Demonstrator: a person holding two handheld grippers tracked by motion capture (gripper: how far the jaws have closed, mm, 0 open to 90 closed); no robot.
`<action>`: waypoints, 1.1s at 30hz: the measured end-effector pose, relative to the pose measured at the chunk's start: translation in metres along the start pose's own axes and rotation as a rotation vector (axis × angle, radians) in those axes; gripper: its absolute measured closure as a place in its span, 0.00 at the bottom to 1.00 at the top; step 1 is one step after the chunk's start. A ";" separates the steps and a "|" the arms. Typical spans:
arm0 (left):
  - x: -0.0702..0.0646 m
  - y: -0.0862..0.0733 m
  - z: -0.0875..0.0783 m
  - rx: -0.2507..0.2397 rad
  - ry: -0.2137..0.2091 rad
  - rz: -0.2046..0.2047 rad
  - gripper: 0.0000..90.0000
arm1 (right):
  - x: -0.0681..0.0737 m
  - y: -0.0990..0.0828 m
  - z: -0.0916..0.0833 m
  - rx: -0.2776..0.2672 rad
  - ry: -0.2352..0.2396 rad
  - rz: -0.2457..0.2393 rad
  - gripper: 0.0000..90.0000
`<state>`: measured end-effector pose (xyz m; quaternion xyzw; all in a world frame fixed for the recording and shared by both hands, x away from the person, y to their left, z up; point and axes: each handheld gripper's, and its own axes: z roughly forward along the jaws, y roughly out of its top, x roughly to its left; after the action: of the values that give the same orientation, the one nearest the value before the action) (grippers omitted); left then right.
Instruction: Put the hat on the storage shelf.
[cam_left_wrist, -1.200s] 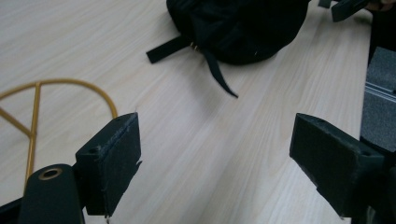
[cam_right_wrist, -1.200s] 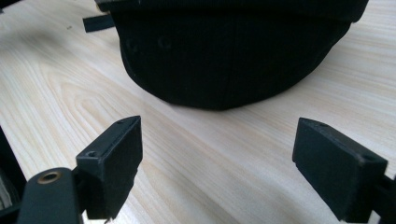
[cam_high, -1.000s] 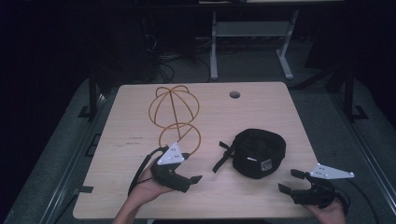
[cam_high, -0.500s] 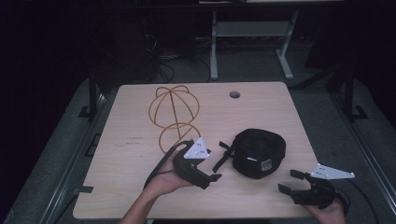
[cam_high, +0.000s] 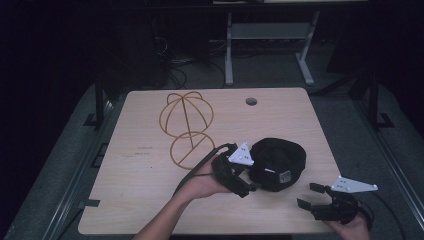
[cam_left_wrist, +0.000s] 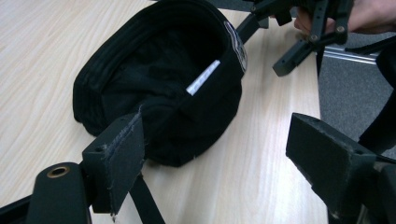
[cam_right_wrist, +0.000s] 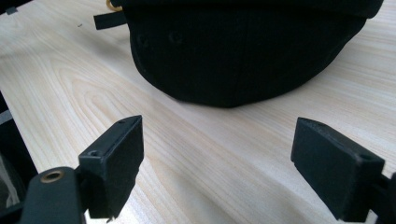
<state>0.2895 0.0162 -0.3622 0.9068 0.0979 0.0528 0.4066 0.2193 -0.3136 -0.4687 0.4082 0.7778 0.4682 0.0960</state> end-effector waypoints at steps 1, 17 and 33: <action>0.001 0.002 0.002 0.003 -0.002 0.005 0.22 | 0.000 0.000 0.000 0.007 -0.001 0.001 0.18; 0.006 0.018 0.043 0.097 -0.033 0.072 0.31 | 0.003 0.000 0.006 0.031 0.020 -0.025 0.18; 0.013 0.029 0.067 0.196 -0.070 0.066 0.52 | 0.003 0.000 0.007 0.027 0.022 -0.026 0.17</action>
<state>0.3179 -0.0484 -0.3853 0.9463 0.0587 0.0247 0.3169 0.2210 -0.3066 -0.4717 0.3940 0.7903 0.4609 0.0883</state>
